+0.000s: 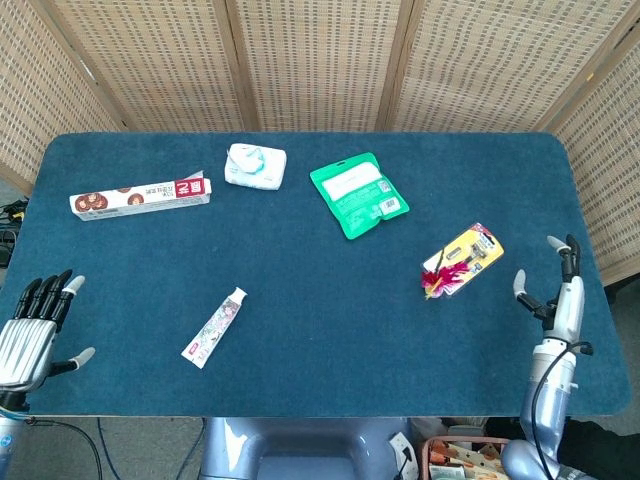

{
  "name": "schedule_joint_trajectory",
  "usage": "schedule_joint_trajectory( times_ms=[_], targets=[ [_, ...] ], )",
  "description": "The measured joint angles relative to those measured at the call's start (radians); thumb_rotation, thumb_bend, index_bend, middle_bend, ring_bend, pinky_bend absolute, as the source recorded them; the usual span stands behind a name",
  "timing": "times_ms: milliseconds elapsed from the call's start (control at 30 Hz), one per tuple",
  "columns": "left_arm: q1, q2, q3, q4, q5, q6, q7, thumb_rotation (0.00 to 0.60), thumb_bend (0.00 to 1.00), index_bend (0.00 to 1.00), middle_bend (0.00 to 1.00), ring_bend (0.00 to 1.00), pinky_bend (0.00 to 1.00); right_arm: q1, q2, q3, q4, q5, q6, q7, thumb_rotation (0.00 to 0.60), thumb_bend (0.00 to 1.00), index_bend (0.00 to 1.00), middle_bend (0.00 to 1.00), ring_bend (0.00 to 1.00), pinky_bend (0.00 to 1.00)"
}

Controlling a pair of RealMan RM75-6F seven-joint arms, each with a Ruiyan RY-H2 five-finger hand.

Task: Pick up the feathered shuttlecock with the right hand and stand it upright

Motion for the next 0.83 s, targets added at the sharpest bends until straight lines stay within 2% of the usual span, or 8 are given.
schedule_joint_trajectory(
  times_ms=[133, 367, 533, 667, 833],
  targets=[
    [0.001, -0.002, 0.001, -0.002, 0.002, 0.001, 0.008, 0.600, 0.15, 0.00, 0.00, 0.00, 0.00, -0.035, 0.041, -0.027, -0.012, -0.033, -0.006, 0.049, 0.600, 0.43, 0.15, 0.00, 0.00, 0.00],
    [0.001, -0.001, 0.001, -0.002, -0.002, -0.002, 0.011, 0.600, 0.15, 0.00, 0.00, 0.00, 0.00, -0.054, 0.090, -0.070, 0.011, -0.078, -0.033, 0.056, 0.600, 0.43, 0.15, 0.00, 0.00, 0.00],
    [0.002, -0.002, -0.002, 0.002, -0.011, -0.005, 0.018, 0.600, 0.15, 0.00, 0.00, 0.00, 0.00, -0.063, 0.138, -0.167, 0.096, -0.225, -0.056, 0.029, 0.600, 0.41, 0.08, 0.00, 0.00, 0.00],
    [0.005, -0.003, -0.004, 0.005, -0.021, -0.004, 0.028, 0.600, 0.15, 0.00, 0.00, 0.00, 0.00, -0.070, 0.154, -0.234, 0.208, -0.347, -0.027, -0.067, 0.600, 0.41, 0.05, 0.00, 0.00, 0.00],
    [0.012, -0.008, -0.005, 0.015, -0.027, 0.004, 0.046, 0.600, 0.15, 0.00, 0.00, 0.00, 0.00, -0.083, 0.158, -0.300, 0.310, -0.448, 0.049, -0.259, 0.600, 0.41, 0.00, 0.00, 0.00, 0.00]
  ],
)
